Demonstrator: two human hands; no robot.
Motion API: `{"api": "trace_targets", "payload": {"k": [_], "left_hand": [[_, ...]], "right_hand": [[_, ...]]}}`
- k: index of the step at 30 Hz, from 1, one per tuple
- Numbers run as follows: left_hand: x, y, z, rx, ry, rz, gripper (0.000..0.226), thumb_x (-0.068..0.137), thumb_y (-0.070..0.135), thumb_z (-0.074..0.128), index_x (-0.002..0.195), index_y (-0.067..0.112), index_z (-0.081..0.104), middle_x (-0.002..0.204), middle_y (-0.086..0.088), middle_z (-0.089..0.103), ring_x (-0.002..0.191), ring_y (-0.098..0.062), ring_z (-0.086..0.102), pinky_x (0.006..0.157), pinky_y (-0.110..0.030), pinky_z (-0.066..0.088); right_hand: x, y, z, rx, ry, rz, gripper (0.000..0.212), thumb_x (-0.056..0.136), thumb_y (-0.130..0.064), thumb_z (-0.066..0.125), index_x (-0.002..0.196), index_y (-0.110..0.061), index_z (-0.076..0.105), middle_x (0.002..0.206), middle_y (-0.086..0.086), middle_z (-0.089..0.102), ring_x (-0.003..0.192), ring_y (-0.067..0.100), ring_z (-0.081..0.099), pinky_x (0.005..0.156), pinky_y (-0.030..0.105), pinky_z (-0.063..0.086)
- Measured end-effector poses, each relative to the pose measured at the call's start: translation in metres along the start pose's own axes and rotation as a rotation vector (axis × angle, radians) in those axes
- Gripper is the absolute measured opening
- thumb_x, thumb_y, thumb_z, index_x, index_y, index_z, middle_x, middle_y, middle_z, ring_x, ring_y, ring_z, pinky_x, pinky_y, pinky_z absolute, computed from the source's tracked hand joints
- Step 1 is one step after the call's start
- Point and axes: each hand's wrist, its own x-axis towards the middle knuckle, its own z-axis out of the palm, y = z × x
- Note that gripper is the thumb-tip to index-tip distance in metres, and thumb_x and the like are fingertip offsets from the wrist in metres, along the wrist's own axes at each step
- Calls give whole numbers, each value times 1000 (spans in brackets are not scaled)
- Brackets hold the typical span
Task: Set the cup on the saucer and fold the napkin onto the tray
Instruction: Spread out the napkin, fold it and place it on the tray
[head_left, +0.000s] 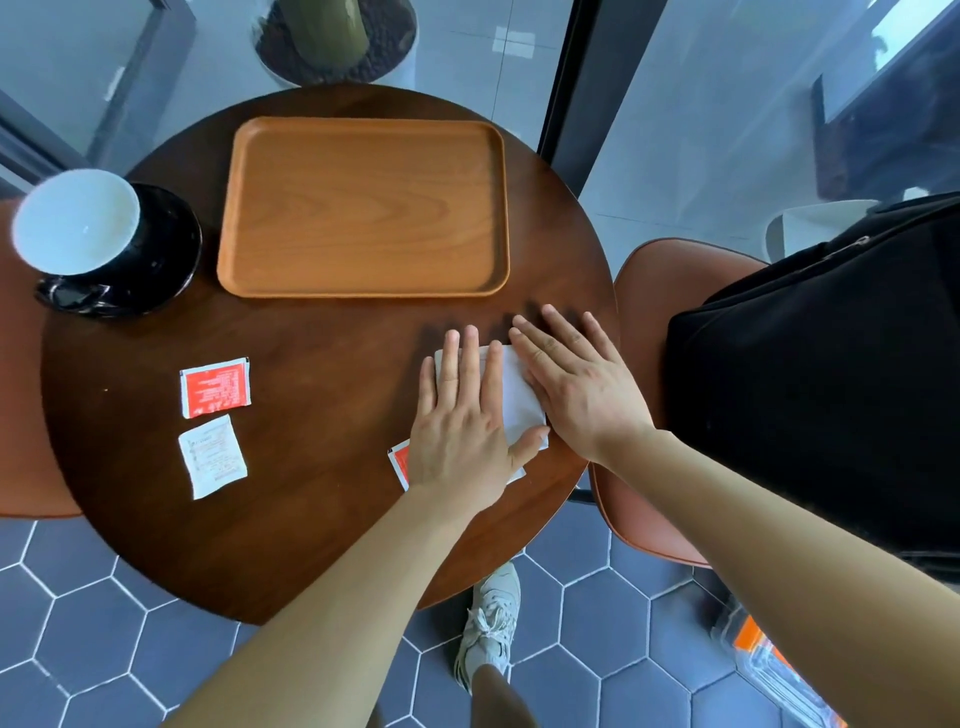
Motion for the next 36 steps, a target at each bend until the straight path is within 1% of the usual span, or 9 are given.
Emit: {"api": "trace_targets", "payload": {"k": [5, 12, 15, 17, 19, 21, 24, 30, 36], "left_hand": [[-5, 5, -4, -60, 58, 19, 93, 94, 75, 18, 158, 8, 16, 166, -18, 9, 155, -33, 4, 123, -52, 15], [-7, 7, -10, -64, -24, 9, 95, 92, 77, 14, 159, 11, 10, 167, -17, 2, 155, -32, -2, 124, -50, 11], [-10, 7, -26, -236, 61, -96, 83, 93, 66, 41, 153, 10, 31, 162, -22, 21, 151, -38, 17, 121, -49, 25], [-12, 4, -34, -295, 209, -177, 69, 87, 44, 67, 141, 7, 48, 144, -24, 45, 133, -41, 42, 106, -49, 40], [-14, -3, -40, -295, 256, -257, 62, 80, 30, 77, 133, 7, 56, 122, -18, 57, 110, -36, 52, 90, -45, 45], [-15, -9, -46, -310, 163, -312, 59, 83, 32, 75, 134, 9, 55, 110, -14, 61, 97, -30, 53, 82, -40, 45], [-12, -14, -48, -326, 51, -366, 62, 88, 39, 70, 140, 14, 47, 110, -10, 61, 99, -27, 56, 83, -36, 46], [-4, -15, -52, -507, 58, -464, 45, 84, 21, 74, 124, 13, 54, 112, -6, 66, 103, -26, 61, 84, -35, 49], [-6, -17, -56, -675, 140, -366, 28, 88, 12, 69, 113, 17, 60, 99, 1, 60, 80, -11, 52, 59, -12, 35]], "right_hand": [[0, -3, 0, 0, 6, 15, 52, 108, -35, 25, 156, -18, 31, 163, -4, 29, 154, 24, 16, 123, 52, 19], [-1, -2, 2, 36, 6, 14, 51, 108, -34, 29, 157, -19, 30, 164, -4, 28, 154, 24, 15, 124, 51, 16], [2, -3, -2, 53, 16, 0, 51, 108, -30, 36, 157, -17, 30, 163, -2, 30, 154, 24, 19, 125, 48, 14], [4, -5, -4, 74, 67, -23, 51, 106, -22, 42, 155, -13, 34, 161, 1, 36, 151, 26, 27, 124, 48, 17], [6, -7, -5, 94, 135, -56, 51, 101, -14, 46, 151, -10, 41, 153, 5, 48, 145, 28, 38, 122, 50, 23], [8, -11, -5, 96, 171, -78, 51, 96, -9, 51, 146, -7, 48, 141, 7, 58, 135, 30, 48, 120, 50, 29], [9, -12, -4, 93, 209, -86, 47, 93, -9, 49, 140, -5, 55, 126, 9, 65, 120, 32, 56, 115, 48, 35], [13, -9, -4, 112, 194, -69, 48, 89, -5, 65, 137, -4, 57, 120, 9, 65, 112, 33, 54, 101, 48, 47], [16, -13, -15, 264, 124, 90, 49, 91, -7, 66, 139, -7, 56, 117, 7, 64, 109, 31, 52, 93, 41, 49]]}}
